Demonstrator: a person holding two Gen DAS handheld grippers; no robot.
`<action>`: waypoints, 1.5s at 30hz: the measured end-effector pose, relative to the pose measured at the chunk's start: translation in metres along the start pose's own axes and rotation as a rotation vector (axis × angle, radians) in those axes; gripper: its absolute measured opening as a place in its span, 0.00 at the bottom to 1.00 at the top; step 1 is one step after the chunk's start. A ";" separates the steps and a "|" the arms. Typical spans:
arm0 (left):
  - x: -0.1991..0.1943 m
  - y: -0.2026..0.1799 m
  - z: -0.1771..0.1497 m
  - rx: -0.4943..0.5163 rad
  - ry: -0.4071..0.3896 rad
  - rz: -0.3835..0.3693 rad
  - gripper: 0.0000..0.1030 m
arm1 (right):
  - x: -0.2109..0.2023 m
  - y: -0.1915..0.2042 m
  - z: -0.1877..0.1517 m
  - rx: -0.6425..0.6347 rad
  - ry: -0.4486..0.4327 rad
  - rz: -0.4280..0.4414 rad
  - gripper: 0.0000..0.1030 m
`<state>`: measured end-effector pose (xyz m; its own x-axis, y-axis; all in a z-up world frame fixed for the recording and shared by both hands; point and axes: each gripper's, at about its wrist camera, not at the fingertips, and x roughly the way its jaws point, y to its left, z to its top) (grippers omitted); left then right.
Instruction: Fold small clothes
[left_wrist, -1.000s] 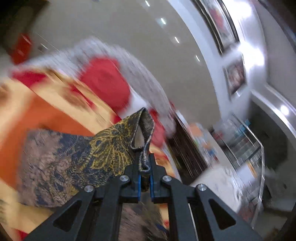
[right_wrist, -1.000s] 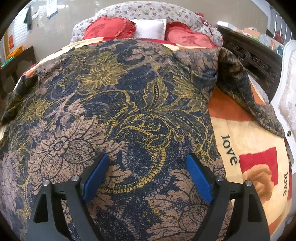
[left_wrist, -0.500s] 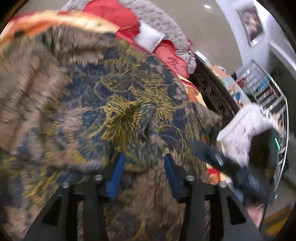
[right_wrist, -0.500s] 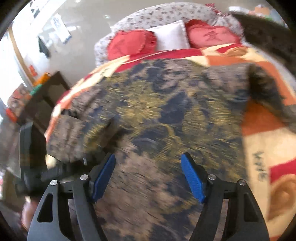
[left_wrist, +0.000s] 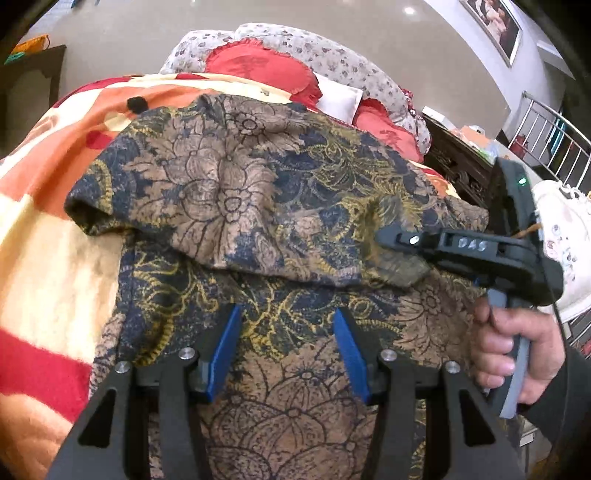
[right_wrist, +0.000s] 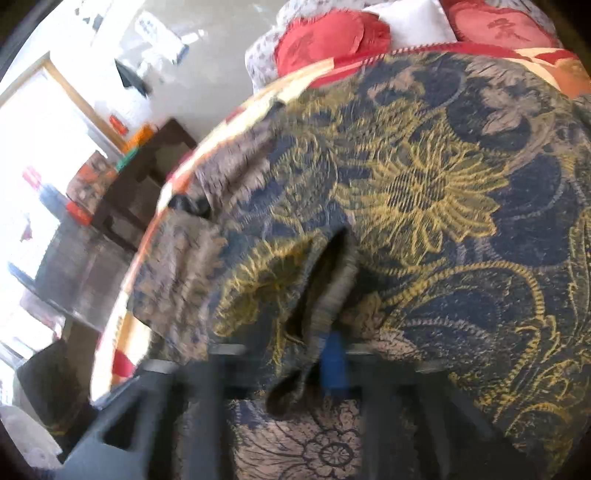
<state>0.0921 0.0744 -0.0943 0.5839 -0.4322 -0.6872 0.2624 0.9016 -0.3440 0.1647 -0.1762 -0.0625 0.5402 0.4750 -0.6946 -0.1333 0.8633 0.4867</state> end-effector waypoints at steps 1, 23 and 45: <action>0.000 0.000 0.000 0.003 0.001 0.002 0.53 | -0.003 -0.001 0.000 -0.005 -0.011 -0.010 0.20; -0.003 0.001 0.000 0.003 0.003 -0.004 0.56 | -0.098 -0.130 0.023 0.144 -0.040 -0.336 0.19; -0.016 -0.026 0.068 0.086 -0.119 0.052 0.70 | -0.087 -0.088 -0.020 -0.058 -0.109 -0.450 0.25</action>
<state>0.1284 0.0593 -0.0315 0.6839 -0.3843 -0.6201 0.2915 0.9232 -0.2506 0.1125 -0.2905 -0.0559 0.6389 0.0331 -0.7686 0.0897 0.9890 0.1172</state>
